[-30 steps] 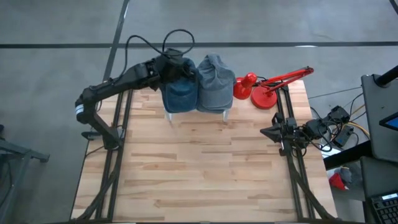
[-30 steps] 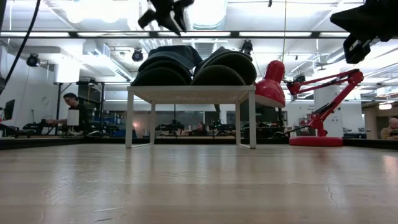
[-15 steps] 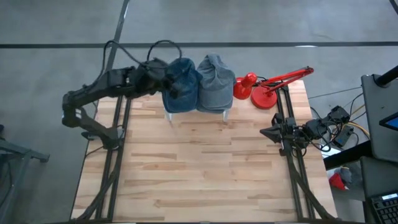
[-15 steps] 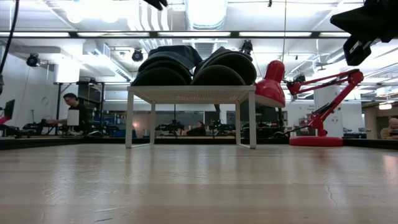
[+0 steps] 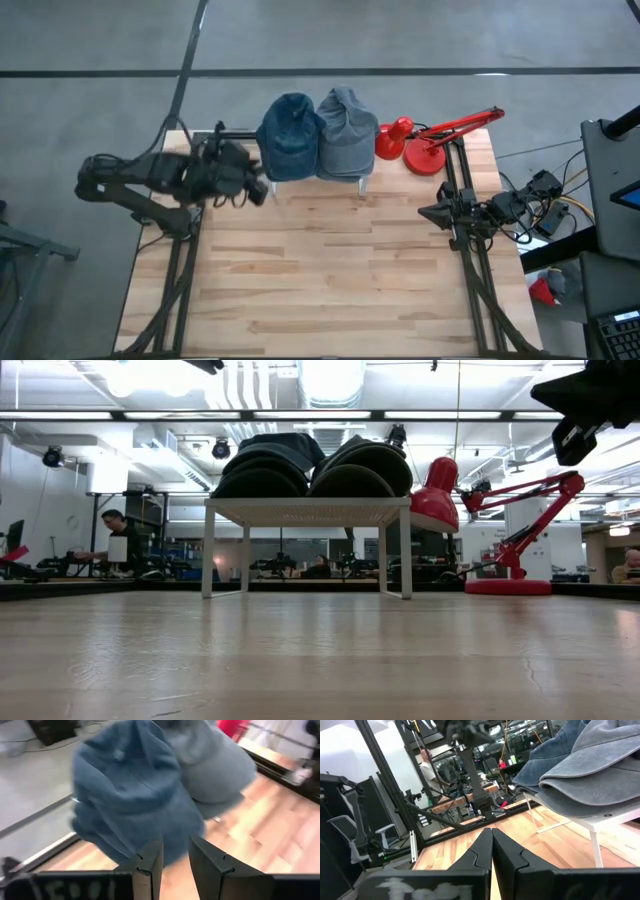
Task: Pick & Place hat
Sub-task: Return to Home Position
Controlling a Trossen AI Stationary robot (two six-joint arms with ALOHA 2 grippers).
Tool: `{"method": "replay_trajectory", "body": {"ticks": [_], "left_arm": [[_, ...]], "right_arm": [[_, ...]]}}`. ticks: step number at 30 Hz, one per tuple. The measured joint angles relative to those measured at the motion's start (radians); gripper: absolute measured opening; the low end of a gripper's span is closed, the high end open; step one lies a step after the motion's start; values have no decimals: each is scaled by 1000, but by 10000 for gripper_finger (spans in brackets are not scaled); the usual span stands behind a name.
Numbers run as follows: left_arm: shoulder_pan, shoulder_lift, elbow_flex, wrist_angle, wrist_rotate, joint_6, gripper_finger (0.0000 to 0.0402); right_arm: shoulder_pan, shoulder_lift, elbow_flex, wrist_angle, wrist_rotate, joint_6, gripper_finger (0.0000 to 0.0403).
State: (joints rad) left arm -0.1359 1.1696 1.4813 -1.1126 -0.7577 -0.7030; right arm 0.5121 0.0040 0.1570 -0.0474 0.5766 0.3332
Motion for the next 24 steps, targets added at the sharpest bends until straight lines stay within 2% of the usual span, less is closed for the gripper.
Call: {"method": "replay_trajectory", "body": {"ticks": [7,12,20,24], "left_arm": [[-137,-155,-359,388,-3,88,94],[-168,-275,-597,617,-3,104,94],[-160,-473,-828,729,-3,122,94],[-136,-573,-875,739,-2,183,94]], "right_arm": [[0,0,0,0,0,0,8],[0,0,0,0,-43,0,8],[0,0,0,2,-233,8,8],[0,-2,0,3,-242,32,8]]}}
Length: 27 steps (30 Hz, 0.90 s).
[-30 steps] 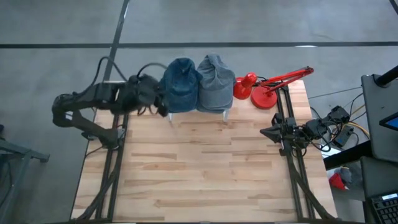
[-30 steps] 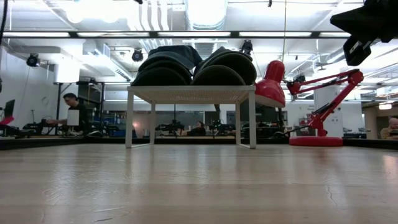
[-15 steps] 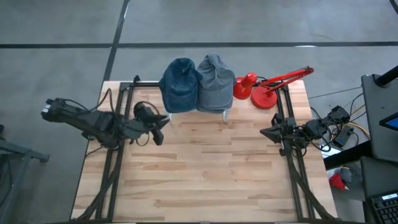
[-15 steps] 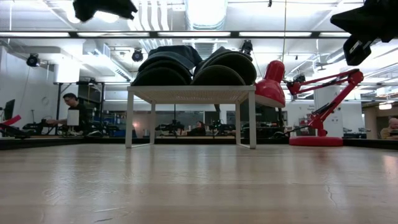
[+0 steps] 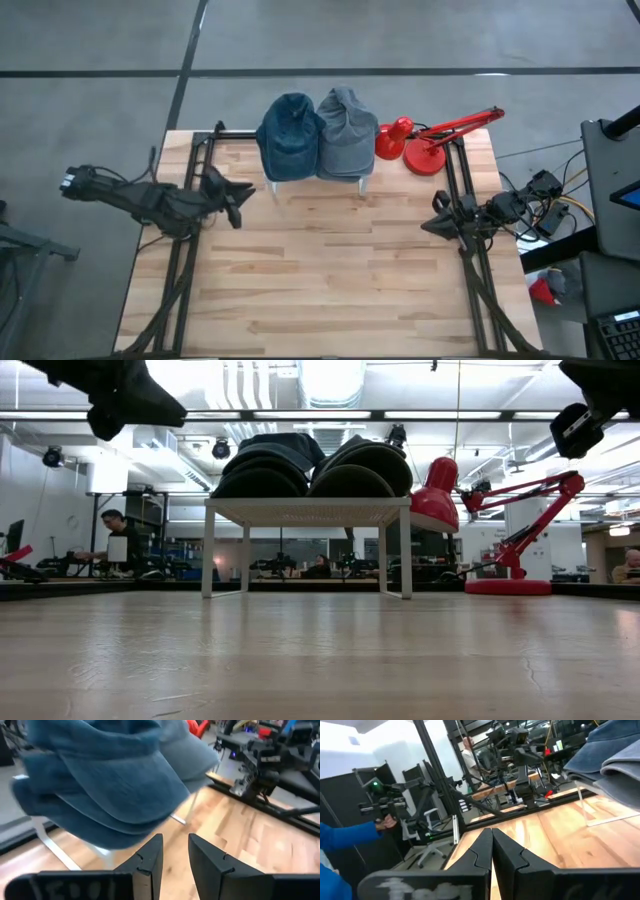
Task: Pick & Place hat
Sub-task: Return to Home Position
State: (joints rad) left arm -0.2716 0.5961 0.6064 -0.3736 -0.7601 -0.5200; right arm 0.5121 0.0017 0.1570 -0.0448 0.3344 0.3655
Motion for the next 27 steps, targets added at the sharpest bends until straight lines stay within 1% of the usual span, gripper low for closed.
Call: {"method": "replay_trajectory", "body": {"ticks": [4,6,11,15,18,20,21,27], "left_arm": [[44,-91,-22,4,3,77,94],[71,-129,-32,7,25,110,94],[151,-215,-88,69,129,187,94],[216,-262,-172,202,227,225,94],[255,-275,-273,289,321,228,94],[272,-283,-326,368,374,217,94],[276,-286,-353,382,390,210,94],[277,-304,-438,401,402,173,94]], "right_arm": [[0,0,0,-1,-4,25,8],[0,-1,0,-1,-14,25,8],[0,-1,0,12,-63,24,8],[0,-1,0,56,-118,-33,8],[0,-1,0,90,-152,-75,8],[0,-1,0,88,-154,-77,8],[0,0,0,85,-154,-74,8],[0,0,-32,86,-152,-49,8]]}}
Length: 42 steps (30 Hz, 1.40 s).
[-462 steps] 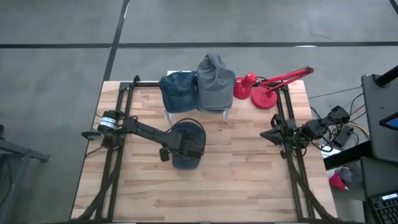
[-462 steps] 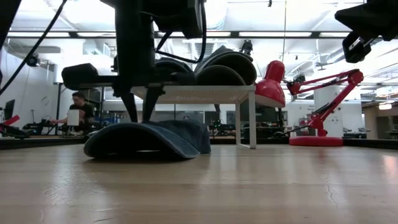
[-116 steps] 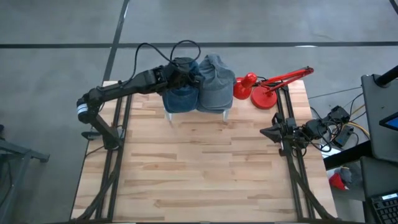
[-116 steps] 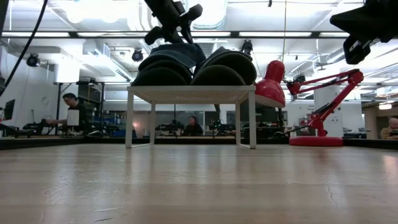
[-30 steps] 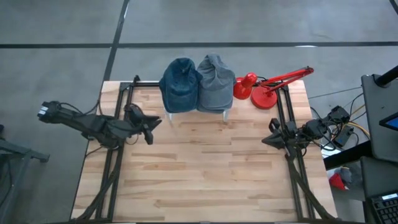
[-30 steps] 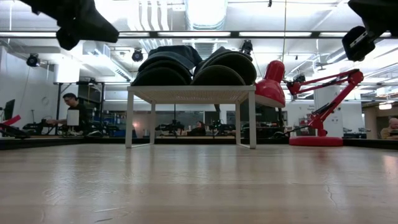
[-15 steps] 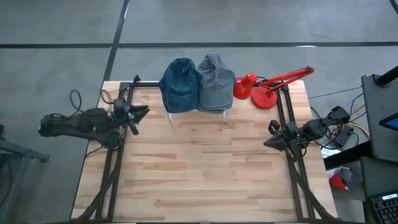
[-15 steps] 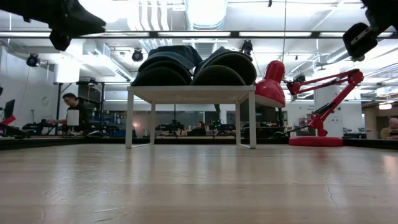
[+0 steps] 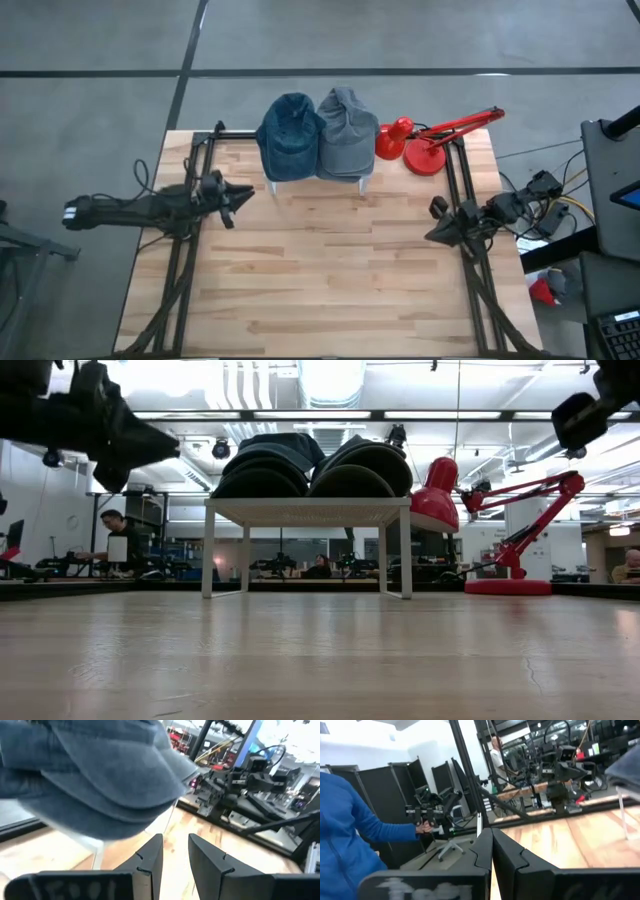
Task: Pick & Place hat
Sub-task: Return to Home Position
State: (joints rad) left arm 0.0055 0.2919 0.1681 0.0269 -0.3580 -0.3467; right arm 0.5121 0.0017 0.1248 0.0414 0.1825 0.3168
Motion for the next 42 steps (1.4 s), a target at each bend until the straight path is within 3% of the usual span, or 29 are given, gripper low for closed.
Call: {"method": "replay_trajectory", "body": {"ticks": [11,18,21,27,34,42], "left_arm": [[0,-18,-63,-21,-74,-50,94],[0,-18,-92,-27,-119,-117,94],[0,-18,-110,-28,-119,-164,94],[0,-18,-139,27,-62,-93,94],[0,-19,-142,40,-43,-45,94],[0,-17,-159,37,-19,-39,94]], "right_arm": [[0,-1,-49,-9,3,-43,8],[-12,1,-117,62,0,17,8],[-15,5,-116,84,-2,-9,8],[-30,6,-116,97,-1,-56,8],[-149,6,-116,38,-1,-58,8],[-212,6,-116,22,-110,-69,8]]}}
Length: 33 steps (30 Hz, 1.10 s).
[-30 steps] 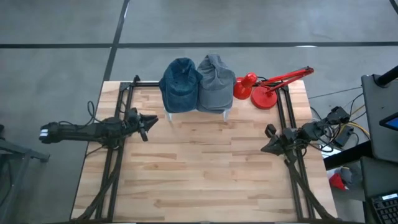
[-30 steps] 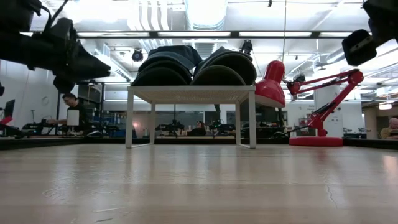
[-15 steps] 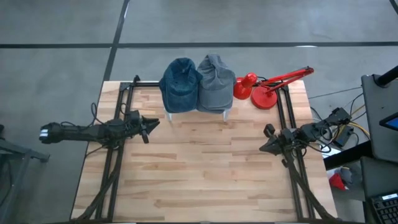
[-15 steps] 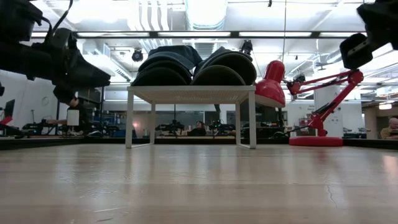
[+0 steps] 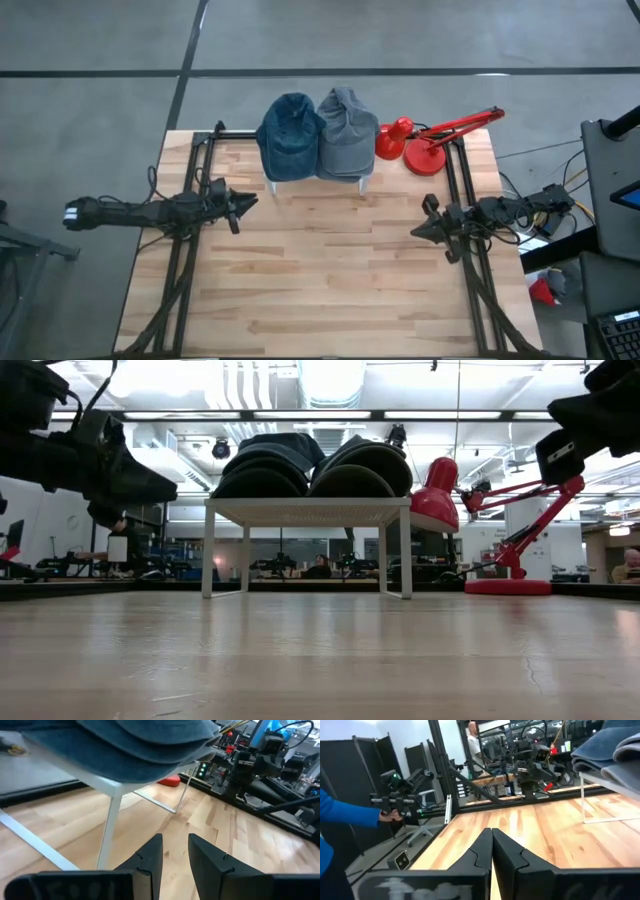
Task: Pick & Place hat
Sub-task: Return to Home Position
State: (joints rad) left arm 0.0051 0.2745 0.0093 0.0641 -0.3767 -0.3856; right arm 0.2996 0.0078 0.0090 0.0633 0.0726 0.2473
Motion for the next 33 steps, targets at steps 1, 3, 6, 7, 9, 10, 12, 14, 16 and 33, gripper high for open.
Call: {"method": "replay_trajectory", "body": {"ticks": [1,3,6,7,9,10,12,14,16,33], "left_arm": [[0,-1,0,3,1,16,94],[0,-9,0,16,4,66,94],[0,-25,-1,37,6,105,94],[0,-31,-1,33,6,105,94],[0,-37,-1,23,6,104,94],[0,-40,-1,23,7,103,94],[0,-42,-1,25,7,100,94],[0,-42,-1,24,8,88,94],[0,-42,-1,24,10,72,94],[0,-41,-1,24,10,60,94]], "right_arm": [[0,0,0,1,0,-12,8],[0,0,0,13,-2,-36,8],[0,-2,0,39,-3,-68,8],[0,-2,0,41,-2,-72,8],[0,-1,0,37,-2,-83,8],[1,-1,0,33,-2,-90,8],[1,-1,0,20,3,-94,8],[1,0,0,13,5,-94,8],[1,0,0,14,5,-94,8],[1,0,0,16,6,-94,8]]}}
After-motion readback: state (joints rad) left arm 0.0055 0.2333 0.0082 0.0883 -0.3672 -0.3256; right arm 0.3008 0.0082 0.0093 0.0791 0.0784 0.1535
